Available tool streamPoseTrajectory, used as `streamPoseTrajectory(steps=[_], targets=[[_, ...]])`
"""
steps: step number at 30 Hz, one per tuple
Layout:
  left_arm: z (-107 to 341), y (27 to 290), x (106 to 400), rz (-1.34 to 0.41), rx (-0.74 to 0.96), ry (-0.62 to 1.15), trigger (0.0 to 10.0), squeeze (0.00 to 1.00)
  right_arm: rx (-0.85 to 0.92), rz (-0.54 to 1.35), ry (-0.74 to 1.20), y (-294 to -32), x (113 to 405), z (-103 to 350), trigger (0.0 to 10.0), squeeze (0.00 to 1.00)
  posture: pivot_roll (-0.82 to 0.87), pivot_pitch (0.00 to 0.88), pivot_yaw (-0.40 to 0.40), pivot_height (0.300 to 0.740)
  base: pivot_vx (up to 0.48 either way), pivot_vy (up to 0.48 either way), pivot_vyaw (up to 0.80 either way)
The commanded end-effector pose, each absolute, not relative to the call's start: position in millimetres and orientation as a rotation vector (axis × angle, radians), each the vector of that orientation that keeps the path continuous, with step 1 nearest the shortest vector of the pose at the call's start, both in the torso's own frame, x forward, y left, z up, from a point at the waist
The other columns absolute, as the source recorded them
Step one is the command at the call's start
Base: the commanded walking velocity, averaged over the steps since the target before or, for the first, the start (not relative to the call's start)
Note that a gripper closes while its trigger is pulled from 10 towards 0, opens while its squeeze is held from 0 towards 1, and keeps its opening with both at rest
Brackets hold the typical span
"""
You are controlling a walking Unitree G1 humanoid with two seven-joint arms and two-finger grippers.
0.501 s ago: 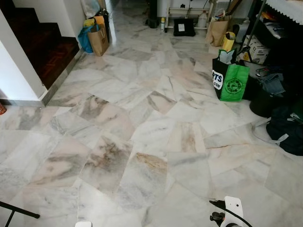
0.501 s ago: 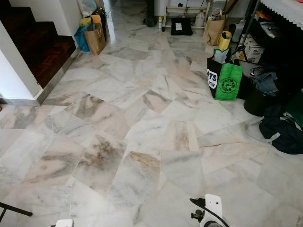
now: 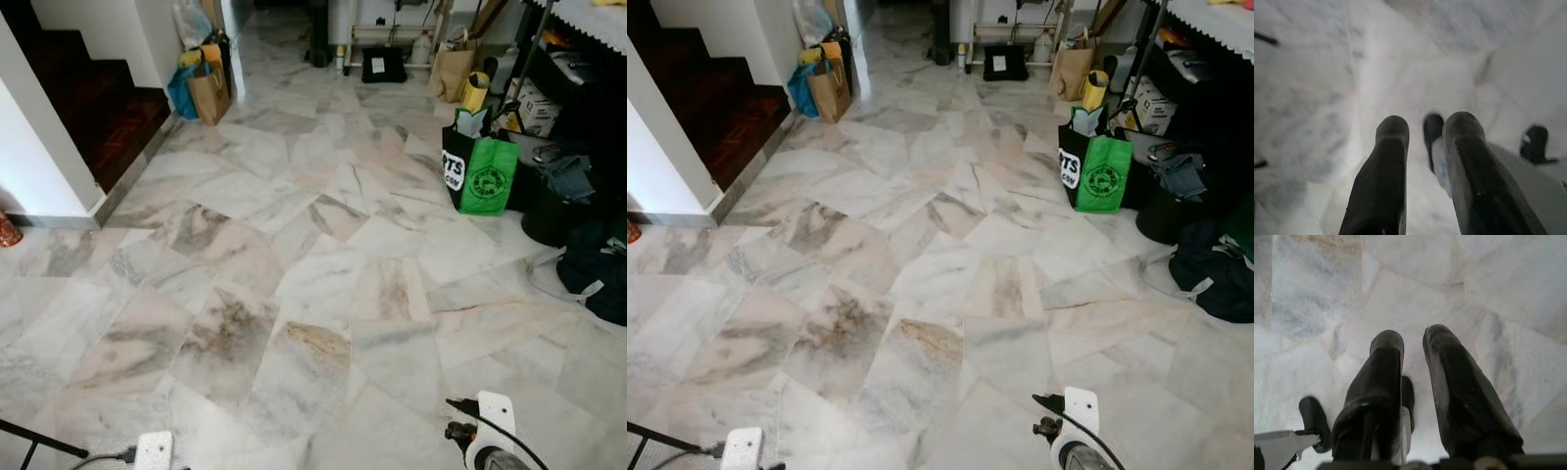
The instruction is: Setting the table
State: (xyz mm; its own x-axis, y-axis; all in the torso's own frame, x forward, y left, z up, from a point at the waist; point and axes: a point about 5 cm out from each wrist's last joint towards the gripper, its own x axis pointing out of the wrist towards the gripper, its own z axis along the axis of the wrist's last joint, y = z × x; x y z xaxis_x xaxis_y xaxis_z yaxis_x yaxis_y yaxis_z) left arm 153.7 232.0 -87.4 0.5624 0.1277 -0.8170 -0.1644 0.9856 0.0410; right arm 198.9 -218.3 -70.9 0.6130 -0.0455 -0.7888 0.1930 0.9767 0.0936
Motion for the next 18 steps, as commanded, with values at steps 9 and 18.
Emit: streamPoseTrajectory(steps=[9, 18], targets=[[-87, 240, 151, 0.209, -0.039, 0.978, 10.0, 0.0, 0.199, -0.147, 0.9, -219, 203, -69, 10.0, 0.0, -0.03, 0.062, -0.024, 0.74, 0.0, 0.0, -0.35], [-88, 217, 164, 0.19, -0.063, 0.977, 10.0, 0.0, 0.184, -0.147, 0.921, -220, 200, -70, 10.0, 0.0, -0.03, 0.085, -0.036, 0.74, 0.0, 0.0, -0.78]])
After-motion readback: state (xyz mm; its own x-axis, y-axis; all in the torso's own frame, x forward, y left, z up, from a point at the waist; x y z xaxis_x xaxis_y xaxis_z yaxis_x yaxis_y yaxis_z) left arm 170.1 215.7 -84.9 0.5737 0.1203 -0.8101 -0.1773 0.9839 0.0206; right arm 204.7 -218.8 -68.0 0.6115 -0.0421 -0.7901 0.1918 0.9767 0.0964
